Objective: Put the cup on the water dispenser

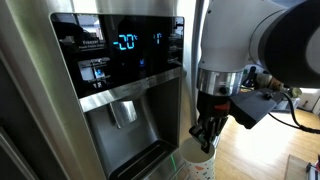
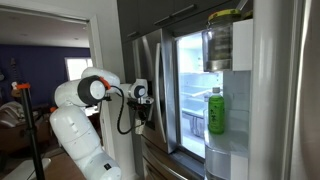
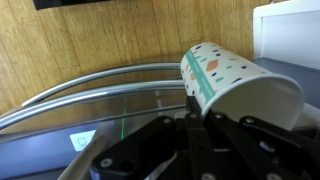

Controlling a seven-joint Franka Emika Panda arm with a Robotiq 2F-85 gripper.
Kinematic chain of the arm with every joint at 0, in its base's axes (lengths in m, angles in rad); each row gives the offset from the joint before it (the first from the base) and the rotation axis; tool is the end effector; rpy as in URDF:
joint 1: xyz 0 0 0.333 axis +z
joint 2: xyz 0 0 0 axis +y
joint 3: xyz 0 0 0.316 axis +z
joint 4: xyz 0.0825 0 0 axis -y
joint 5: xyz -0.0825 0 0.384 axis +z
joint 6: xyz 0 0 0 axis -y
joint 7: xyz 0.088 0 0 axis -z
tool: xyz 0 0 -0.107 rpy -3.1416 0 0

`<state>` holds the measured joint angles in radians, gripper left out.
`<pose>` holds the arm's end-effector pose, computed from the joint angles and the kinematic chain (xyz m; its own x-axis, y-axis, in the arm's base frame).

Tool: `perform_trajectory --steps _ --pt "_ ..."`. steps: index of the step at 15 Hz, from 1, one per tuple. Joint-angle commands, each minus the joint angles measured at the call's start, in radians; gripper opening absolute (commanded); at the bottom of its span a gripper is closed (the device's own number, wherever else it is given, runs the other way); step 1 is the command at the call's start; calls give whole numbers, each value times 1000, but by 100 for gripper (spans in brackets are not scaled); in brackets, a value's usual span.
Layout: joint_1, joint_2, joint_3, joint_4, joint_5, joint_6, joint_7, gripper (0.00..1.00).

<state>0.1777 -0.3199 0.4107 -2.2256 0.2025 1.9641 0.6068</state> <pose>0.3755 0.2806 0.4956 0.9940 -0.1088 -0.0072 -0.1090 -0.9914 -0.0726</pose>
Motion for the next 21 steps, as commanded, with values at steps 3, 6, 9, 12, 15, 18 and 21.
perform_trajectory --steps 3,6,9,12,15,18,21 --pt "21 3 -19 2 -8 -1 6 4" --pt "21 3 -19 2 -8 -1 6 4" --pt "19 10 -5 1 -37 7 24 1" --pt "24 19 14 -6 -89 35 33 1" --pt "38 21 26 -26 -124 112 32 1" --pt "51 33 42 -47 -149 220 51 1" --pt "54 41 57 -61 -195 290 89 1"
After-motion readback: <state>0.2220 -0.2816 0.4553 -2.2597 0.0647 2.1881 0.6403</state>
